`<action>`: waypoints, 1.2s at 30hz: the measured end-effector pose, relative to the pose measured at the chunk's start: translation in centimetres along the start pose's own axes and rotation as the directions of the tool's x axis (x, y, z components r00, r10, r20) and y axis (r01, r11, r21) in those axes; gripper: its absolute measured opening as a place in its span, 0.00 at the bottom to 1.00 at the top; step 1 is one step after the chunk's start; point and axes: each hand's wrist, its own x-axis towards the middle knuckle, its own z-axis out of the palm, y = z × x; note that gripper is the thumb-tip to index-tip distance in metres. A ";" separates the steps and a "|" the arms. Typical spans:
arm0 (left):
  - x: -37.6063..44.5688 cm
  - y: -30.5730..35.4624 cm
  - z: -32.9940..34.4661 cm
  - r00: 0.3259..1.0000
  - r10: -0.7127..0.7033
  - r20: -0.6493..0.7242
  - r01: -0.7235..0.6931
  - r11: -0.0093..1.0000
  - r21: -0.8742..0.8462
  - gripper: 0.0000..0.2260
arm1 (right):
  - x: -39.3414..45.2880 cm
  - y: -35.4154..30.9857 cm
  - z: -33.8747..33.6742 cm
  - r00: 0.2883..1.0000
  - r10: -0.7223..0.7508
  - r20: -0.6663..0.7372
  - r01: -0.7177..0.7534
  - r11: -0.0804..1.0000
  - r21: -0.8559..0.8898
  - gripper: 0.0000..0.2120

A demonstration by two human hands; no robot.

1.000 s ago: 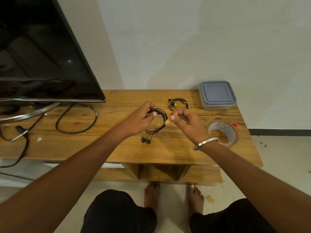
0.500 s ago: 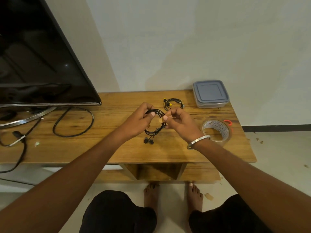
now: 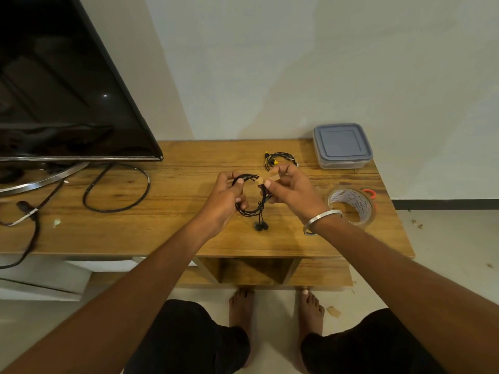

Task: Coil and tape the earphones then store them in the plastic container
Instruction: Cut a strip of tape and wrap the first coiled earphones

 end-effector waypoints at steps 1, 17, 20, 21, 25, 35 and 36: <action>0.0 -0.3 0.1 1.000 0.002 -0.002 -0.002 1.000 0.001 0.05 | 0.0 -0.2 0.0 1.000 0.007 0.012 -0.007 1.000 -0.005 0.11; 0.1 -0.2 -1.2 0.969 0.171 0.179 -0.242 0.802 0.547 0.16 | 0.8 -1.7 -0.7 0.988 0.068 0.140 -0.023 0.953 -0.302 0.19; 0.2 0.1 -1.4 0.927 0.255 0.273 -0.372 0.705 0.604 0.16 | 0.9 -1.6 -0.8 0.985 0.069 0.155 -0.019 0.954 -0.299 0.18; 0.3 0.2 -1.5 0.907 0.269 0.323 -0.417 0.671 0.614 0.14 | 0.9 -1.6 -0.8 0.985 0.069 0.157 -0.019 0.954 -0.298 0.18; 0.3 0.3 -2.1 0.864 0.272 0.424 -0.500 0.563 0.658 0.09 | 1.0 -1.5 -1.1 0.982 0.073 0.174 -0.017 0.954 -0.301 0.16; 0.3 1.4 -2.7 0.868 0.114 0.483 -0.426 0.669 0.609 0.10 | 1.0 -1.3 -1.8 0.962 0.096 0.255 -0.009 0.946 -0.325 0.14; 0.2 1.4 -2.6 0.870 0.124 0.477 -0.429 0.668 0.608 0.11 | 0.9 -1.4 -1.8 0.960 0.097 0.262 -0.007 0.945 -0.327 0.13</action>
